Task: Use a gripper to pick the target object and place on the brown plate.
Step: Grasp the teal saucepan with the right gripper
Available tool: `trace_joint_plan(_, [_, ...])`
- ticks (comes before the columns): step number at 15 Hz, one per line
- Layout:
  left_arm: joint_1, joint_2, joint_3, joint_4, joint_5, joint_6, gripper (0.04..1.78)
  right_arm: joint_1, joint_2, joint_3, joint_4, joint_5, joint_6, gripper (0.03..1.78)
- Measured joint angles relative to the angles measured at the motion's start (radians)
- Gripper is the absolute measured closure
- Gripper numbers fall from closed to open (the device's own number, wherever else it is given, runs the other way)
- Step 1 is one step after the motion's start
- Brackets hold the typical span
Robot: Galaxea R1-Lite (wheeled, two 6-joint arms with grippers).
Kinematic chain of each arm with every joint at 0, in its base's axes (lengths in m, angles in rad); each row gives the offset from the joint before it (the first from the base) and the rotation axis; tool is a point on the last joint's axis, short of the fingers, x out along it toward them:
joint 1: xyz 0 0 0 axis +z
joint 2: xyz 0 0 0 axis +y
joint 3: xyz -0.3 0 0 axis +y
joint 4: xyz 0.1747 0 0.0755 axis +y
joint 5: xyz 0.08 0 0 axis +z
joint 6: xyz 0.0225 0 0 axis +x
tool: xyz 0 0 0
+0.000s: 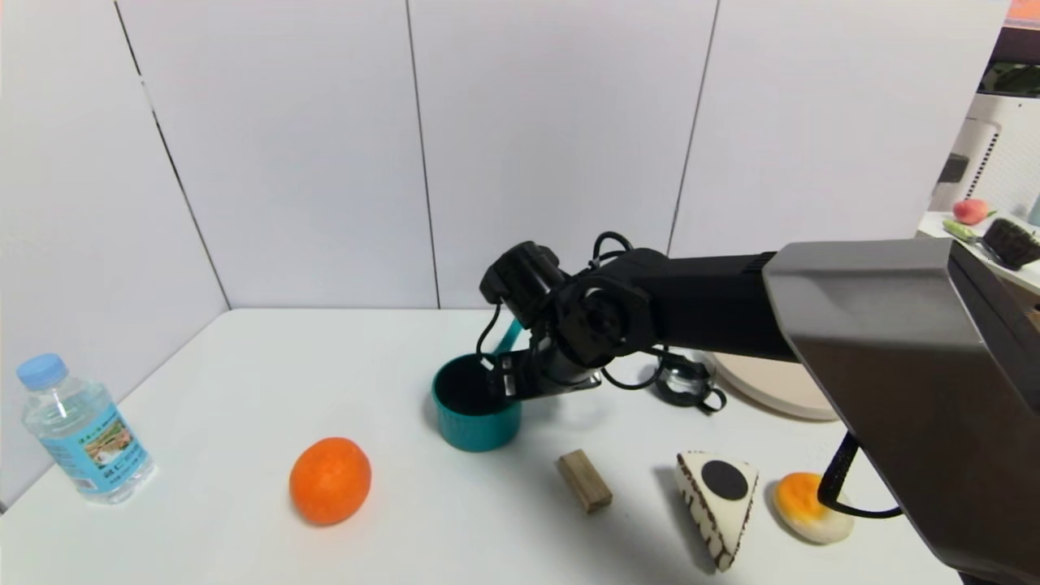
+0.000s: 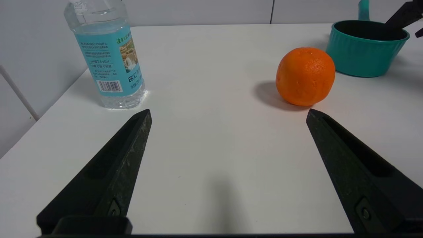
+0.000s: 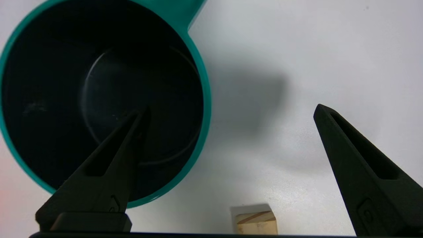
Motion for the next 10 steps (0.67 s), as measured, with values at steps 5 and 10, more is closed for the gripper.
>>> trace_joint_plan(5, [0.0, 0.0, 0.0, 0.0, 0.0, 0.0, 0.13, 0.002, 0.019, 0.0, 0.003, 0.005, -0.003, 0.54])
trace_joint_plan(10, [0.0, 0.0, 0.0, 0.0, 0.0, 0.0, 0.13, 0.004, 0.017, 0.001, 0.049, 0.008, 0.002, 1.21])
